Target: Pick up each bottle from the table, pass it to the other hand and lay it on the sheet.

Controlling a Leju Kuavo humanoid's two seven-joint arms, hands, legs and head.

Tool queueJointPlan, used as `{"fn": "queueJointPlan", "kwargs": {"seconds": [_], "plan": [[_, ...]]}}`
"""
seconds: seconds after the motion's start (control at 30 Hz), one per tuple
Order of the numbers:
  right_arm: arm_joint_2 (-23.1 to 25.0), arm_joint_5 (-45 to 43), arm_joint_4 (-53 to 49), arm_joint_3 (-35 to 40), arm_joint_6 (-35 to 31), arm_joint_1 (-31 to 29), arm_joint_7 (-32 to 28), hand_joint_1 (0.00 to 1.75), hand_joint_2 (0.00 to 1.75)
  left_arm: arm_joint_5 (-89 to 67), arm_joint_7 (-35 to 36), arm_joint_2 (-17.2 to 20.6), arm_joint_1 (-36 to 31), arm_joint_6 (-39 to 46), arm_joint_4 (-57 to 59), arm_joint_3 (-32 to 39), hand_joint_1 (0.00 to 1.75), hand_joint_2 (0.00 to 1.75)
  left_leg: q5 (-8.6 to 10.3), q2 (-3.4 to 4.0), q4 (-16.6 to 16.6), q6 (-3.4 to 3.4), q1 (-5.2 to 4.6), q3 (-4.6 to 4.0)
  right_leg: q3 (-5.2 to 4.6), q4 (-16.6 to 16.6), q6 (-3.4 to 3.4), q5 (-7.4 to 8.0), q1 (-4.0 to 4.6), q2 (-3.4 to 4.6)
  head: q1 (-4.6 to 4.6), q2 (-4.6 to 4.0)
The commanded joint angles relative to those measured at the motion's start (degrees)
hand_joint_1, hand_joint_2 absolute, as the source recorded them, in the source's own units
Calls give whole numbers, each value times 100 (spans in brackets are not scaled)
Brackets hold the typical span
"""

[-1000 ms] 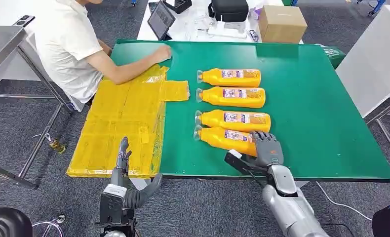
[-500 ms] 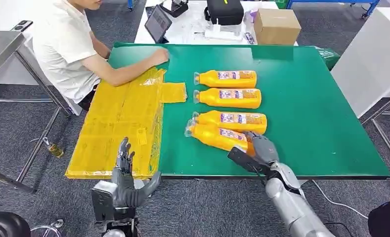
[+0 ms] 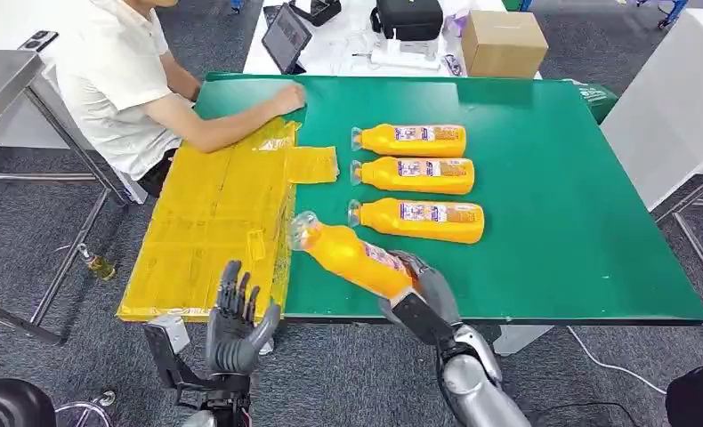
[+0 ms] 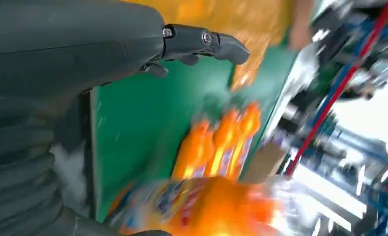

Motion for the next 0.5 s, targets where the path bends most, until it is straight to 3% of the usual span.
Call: {"fn": "queueJointPlan", "kwargs": {"seconds": [0.03,0.3,0.5], "plan": [[497,-390,434,1039,143,-309,-145,175,175,-198,4,407,-366,-118,240,-575,0,175,-7,8,-8,8,-1,18,15,-4,-17,-7,4,-1,2,0],[493,-469,569,1125,117,-378,-180,175,175,-296,11,416,-389,-101,311,-598,0,175,-7,7,-9,13,-3,11,13,-9,-15,-7,2,-3,2,0],[835,-370,1250,1758,187,-721,-30,175,175,-609,47,379,-479,-124,413,-724,0,175,-3,10,-8,5,-2,-4,-2,-5,-12,-3,-1,5,2,0]]}}
